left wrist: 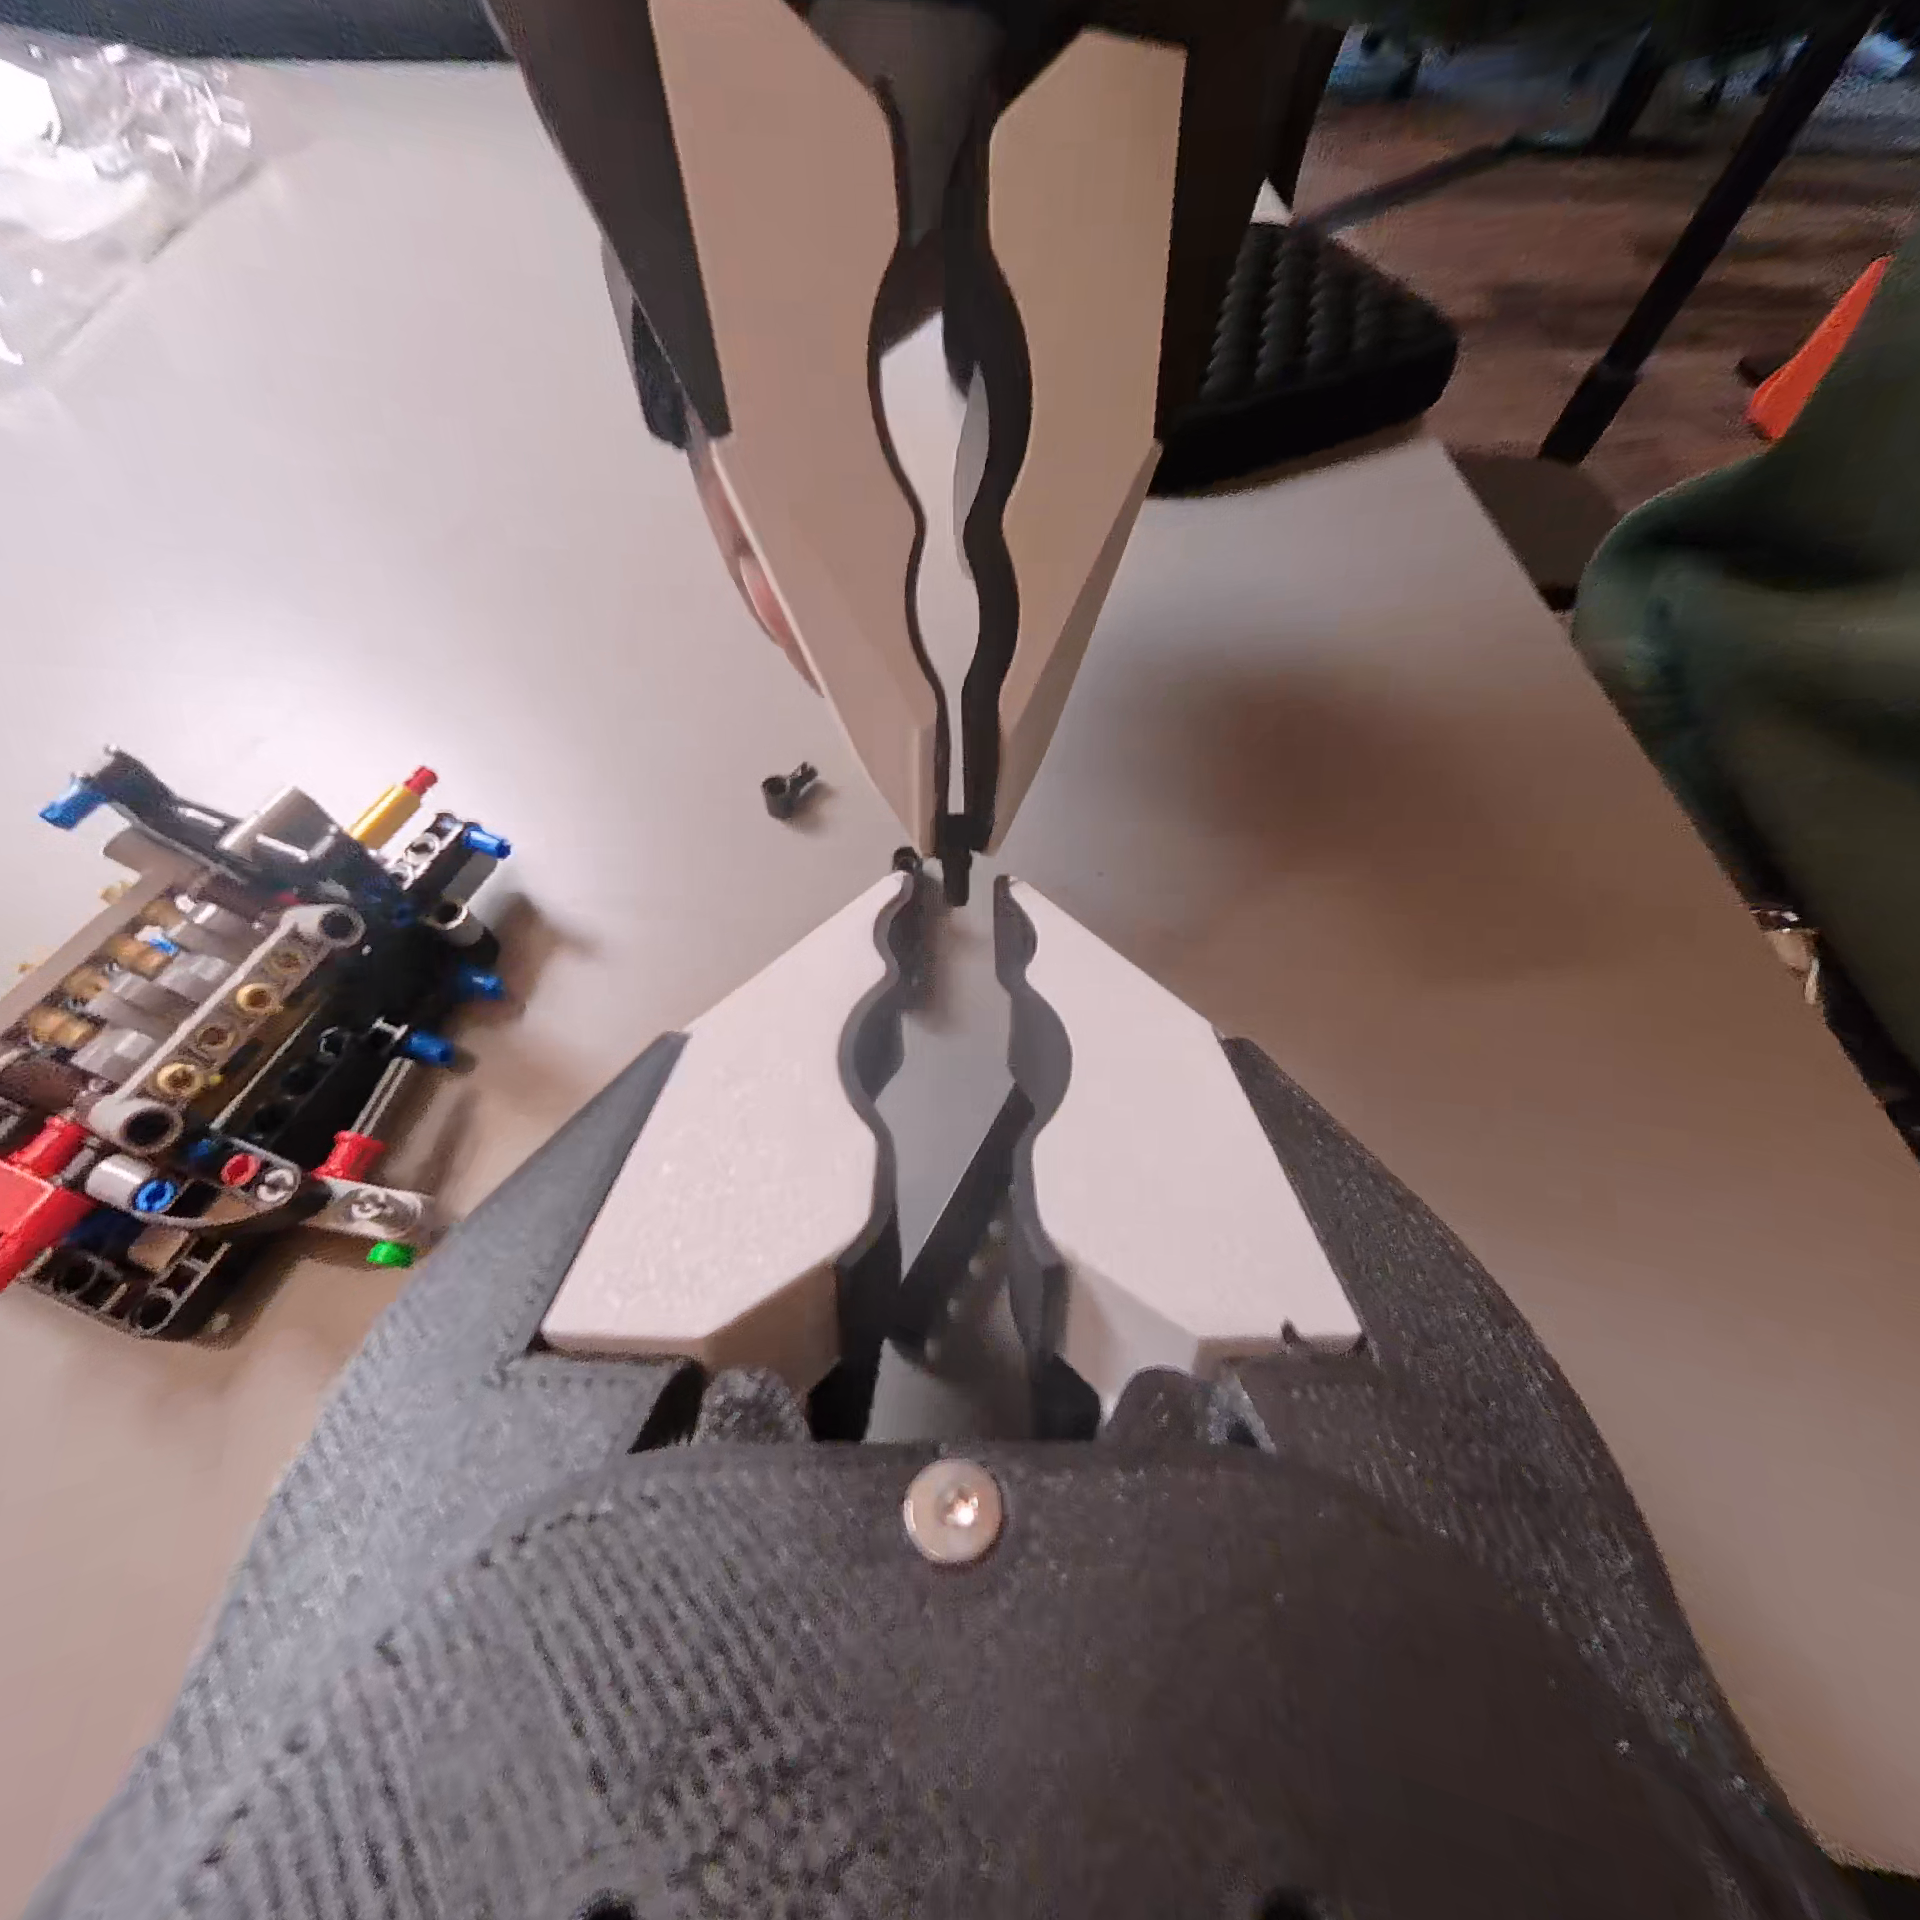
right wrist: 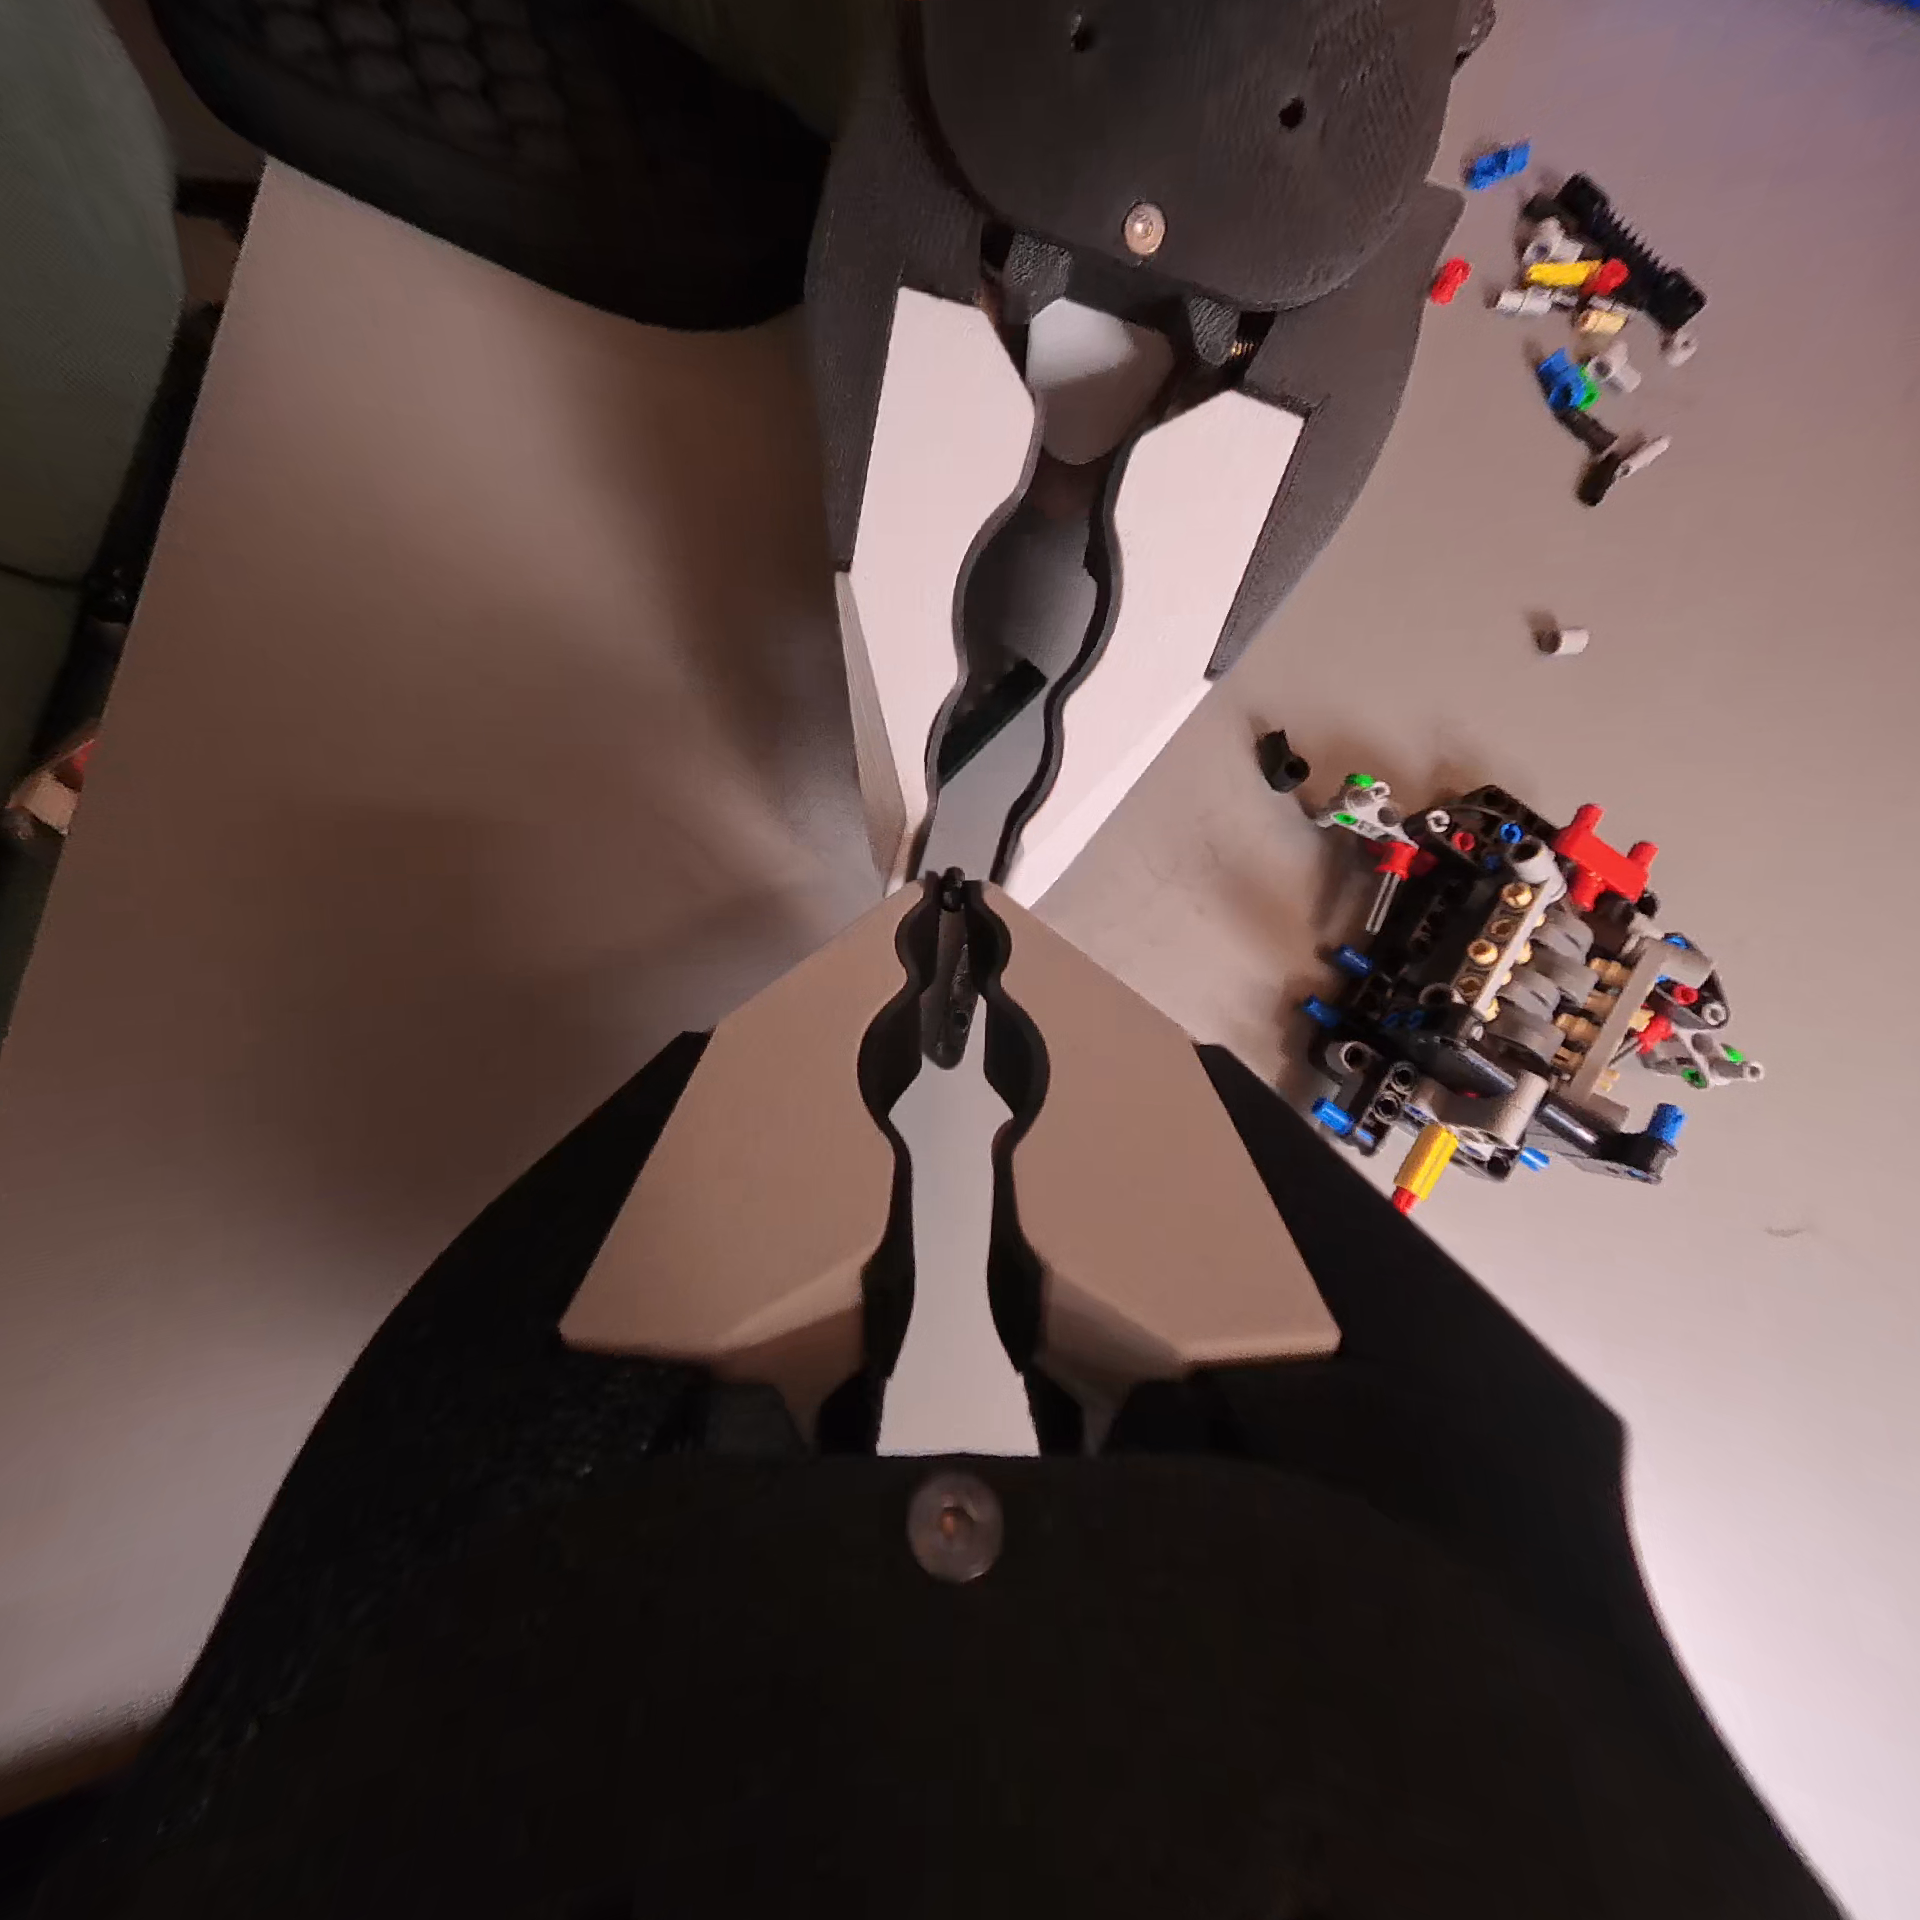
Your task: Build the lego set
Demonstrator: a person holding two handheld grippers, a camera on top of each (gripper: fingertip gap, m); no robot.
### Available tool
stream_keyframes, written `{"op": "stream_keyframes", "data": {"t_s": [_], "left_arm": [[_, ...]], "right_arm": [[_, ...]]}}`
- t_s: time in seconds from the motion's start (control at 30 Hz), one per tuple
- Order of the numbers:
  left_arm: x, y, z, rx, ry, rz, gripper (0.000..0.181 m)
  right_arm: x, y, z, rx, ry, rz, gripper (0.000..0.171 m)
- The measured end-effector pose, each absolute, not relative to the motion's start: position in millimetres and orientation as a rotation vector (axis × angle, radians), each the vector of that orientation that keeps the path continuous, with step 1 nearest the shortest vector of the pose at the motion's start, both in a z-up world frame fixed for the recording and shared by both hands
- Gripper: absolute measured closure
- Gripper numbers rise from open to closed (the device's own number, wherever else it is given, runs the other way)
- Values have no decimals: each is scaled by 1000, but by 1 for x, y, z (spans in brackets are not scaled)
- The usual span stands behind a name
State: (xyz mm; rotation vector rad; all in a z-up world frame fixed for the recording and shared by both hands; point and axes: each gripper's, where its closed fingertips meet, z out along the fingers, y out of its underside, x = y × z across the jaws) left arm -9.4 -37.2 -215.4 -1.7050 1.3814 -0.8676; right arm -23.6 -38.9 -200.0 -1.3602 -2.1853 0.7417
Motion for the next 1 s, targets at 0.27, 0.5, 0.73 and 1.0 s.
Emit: {"op": "stream_keyframes", "data": {"t_s": [0.27, 0.5, 0.73, 1.0], "left_arm": [[-7, -44, -201, -1671, 1340, -1007, 178], [-9, -45, -192, -1669, 1285, -1120, 178], [-8, -45, -195, -1678, 1298, -1082, 179], [-9, -36, -203, -1706, 1298, -981, 179]], "right_arm": [[-20, -43, -190, -1310, -2102, 792, 159], [-11, -43, -181, -1287, -2062, 816, 152], [-11, -44, -183, -1311, -2069, 803, 158], [-19, -37, -187, -1389, -2062, 770, 160]]}}
